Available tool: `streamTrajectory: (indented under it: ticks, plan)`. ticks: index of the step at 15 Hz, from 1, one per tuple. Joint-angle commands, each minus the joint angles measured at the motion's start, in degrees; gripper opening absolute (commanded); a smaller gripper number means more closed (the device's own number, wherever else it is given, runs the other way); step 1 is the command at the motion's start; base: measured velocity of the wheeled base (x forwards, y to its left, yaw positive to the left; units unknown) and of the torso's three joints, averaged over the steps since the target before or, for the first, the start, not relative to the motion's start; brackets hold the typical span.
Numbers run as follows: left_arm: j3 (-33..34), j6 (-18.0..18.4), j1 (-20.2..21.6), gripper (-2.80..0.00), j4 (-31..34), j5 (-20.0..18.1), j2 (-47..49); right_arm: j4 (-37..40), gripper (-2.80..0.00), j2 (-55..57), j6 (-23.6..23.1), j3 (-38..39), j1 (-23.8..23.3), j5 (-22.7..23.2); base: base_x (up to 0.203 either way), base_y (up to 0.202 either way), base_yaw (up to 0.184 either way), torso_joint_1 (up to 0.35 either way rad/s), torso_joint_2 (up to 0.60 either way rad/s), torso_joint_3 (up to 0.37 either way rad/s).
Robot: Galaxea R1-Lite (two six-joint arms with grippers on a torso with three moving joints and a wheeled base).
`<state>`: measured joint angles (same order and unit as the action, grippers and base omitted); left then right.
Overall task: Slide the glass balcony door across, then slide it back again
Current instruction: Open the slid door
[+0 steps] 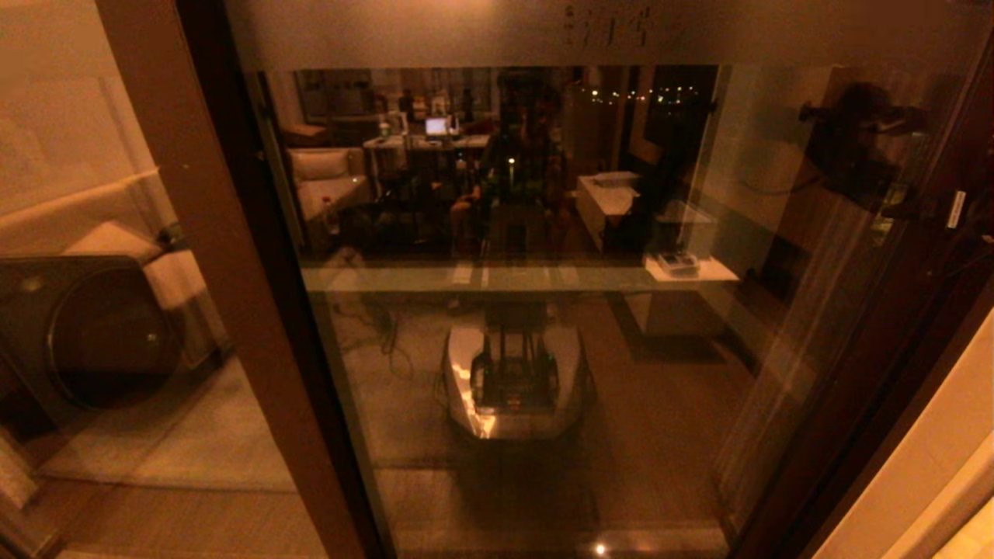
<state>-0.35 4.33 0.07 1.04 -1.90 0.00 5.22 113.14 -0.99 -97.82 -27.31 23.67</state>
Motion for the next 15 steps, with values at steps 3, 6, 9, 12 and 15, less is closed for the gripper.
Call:
streamTrajectory:
  ticks: [3, 6, 9, 12, 15]
  plan:
    - [0.0, 0.0, 0.0, -2.8, 0.0, 0.0, 0.0, 0.1, 0.0, -0.3, -0.1, 0.2, 0.2, 0.4, 0.0, 0.0, 0.0, 0.0, 0.0, 0.0]
    - [0.0, 0.1, 0.0, -2.8, 0.0, 0.0, 0.0, 0.1, 0.0, -0.3, -0.1, 0.1, 0.2, 0.3, 0.0, 0.0, 0.0, 0.0, 0.0, 0.0]
    - [0.0, 0.1, 0.0, -2.8, 0.0, 0.0, 0.0, 0.1, 0.0, -1.0, -0.2, 0.6, -0.7, -0.2, 0.0, 0.0, 0.0, 0.0, 0.0, 0.0]
    - [0.0, 0.1, 0.0, -2.8, 0.0, 0.0, 0.0, 0.2, 0.0, -2.7, -0.6, 2.0, -1.8, -0.2, 0.0, 0.0, 0.0, 0.0, 0.0, 0.0]
    - [0.0, 0.1, 0.0, -2.8, 0.0, 0.0, 0.0, 0.2, 0.0, -2.8, -0.7, 2.2, -2.3, -0.3, 0.0, 0.0, 0.0, 0.0, 0.0, 0.0]
